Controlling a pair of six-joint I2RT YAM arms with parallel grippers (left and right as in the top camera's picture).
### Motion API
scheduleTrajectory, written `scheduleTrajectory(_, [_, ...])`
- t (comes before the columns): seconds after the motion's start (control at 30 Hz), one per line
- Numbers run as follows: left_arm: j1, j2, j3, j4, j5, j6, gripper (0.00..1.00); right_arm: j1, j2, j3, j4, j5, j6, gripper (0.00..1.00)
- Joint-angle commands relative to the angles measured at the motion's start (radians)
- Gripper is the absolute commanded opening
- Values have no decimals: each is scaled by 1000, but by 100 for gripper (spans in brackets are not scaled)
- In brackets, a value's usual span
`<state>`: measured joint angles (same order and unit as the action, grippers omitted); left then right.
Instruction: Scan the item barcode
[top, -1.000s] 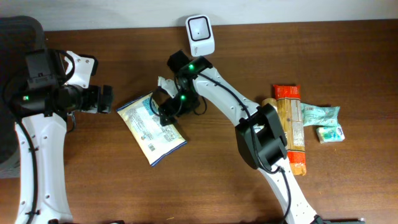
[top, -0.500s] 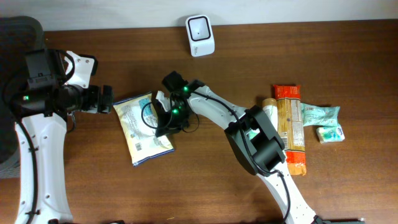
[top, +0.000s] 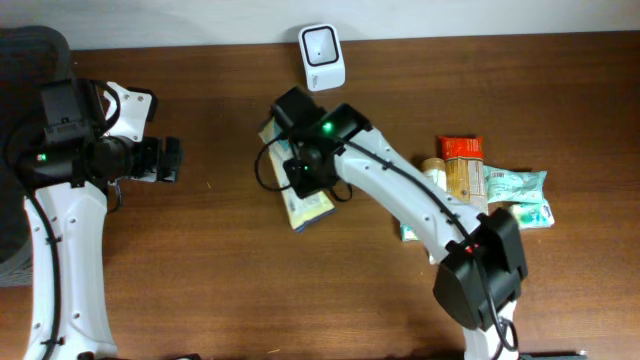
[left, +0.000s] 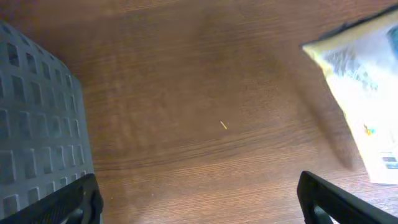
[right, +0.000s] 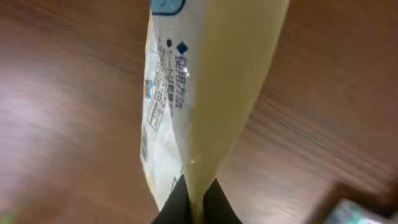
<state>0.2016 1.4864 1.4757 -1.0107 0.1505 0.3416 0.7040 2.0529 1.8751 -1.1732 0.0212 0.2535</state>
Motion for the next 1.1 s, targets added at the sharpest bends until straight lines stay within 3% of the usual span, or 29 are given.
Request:
scheduleTrajectory(0.0, [2, -6, 9, -1, 10, 12, 99, 32, 50, -19, 16, 152, -13, 4])
scheduleTrajectory(0.13, [2, -6, 9, -1, 10, 12, 99, 61, 142, -23, 22, 112, -10, 4])
scheduleTrajectory(0.23, [2, -6, 9, -1, 10, 12, 99, 90, 147, -23, 39, 71, -10, 7])
scheduleTrajectory(0.4, [2, -6, 9, -1, 10, 12, 99, 61, 147, -23, 45, 80, -10, 4])
scheduleTrajectory(0.57, [2, -6, 9, -1, 10, 12, 99, 9, 92, 79, -121, 443, 16, 4])
scheduleTrajectory(0.7, [2, -6, 9, -1, 10, 12, 99, 38, 95, 112, -204, 593, 16, 4])
scheduleTrajectory(1.07, [2, -6, 9, -1, 10, 12, 99, 68, 142, 111, -200, 331, 12, 4])
